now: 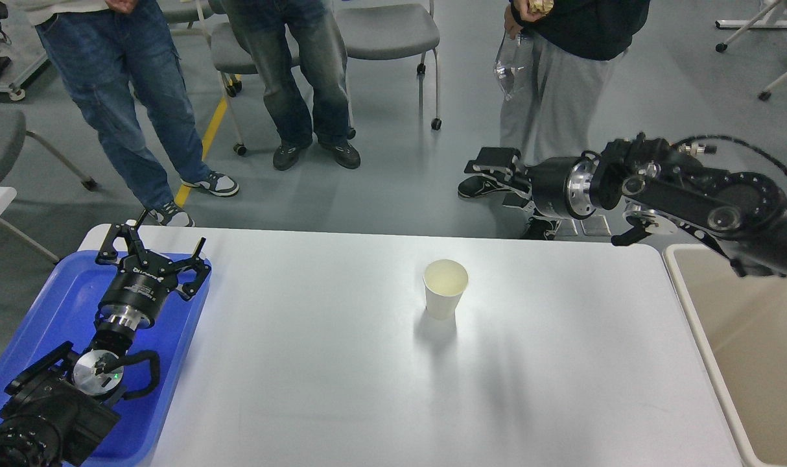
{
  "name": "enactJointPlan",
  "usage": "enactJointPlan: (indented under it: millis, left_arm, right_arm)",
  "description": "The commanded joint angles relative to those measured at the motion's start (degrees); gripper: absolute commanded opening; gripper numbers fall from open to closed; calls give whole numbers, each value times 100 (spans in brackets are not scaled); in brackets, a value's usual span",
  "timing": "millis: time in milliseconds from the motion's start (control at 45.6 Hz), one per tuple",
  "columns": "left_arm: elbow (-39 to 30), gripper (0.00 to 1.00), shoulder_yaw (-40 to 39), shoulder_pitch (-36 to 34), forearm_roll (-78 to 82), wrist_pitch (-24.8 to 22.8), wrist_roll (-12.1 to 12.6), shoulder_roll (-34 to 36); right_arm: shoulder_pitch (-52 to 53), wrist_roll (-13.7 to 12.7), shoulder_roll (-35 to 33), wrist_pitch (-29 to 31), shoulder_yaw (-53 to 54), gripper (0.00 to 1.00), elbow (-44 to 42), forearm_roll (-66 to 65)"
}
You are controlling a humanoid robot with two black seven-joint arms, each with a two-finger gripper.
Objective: Tidy desktop
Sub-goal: 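Lower the open right gripper toward the white paper cup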
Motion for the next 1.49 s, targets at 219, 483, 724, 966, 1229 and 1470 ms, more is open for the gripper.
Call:
enactJointPlan:
  millis: [219,483,724,966,1229,1470]
  left_arm:
    - [0,100,0,-7,0,0,0,0]
    - [0,100,0,-7,0,0,0,0]
    - [0,100,0,-7,0,0,0,0]
    - [0,100,0,-7,0,0,0,0]
    - [0,100,0,-7,0,0,0,0]
    - [0,100,0,-7,0,0,0,0]
  right_arm:
    - [252,15,844,1,-1388,100,-242,-1068]
    - [147,15,1389,1,-1793,100,-805,-1138]
    - [-81,15,1776,1,-1845,100,-1358,-1130]
    - [-450,15,1890,-17,-1845,100,-1886,-1130]
    - [-661,15,1978,-43,-1828,100,-2150,-1112]
    - [-802,32,1987,-70,-1793,97,-2176,-1094]
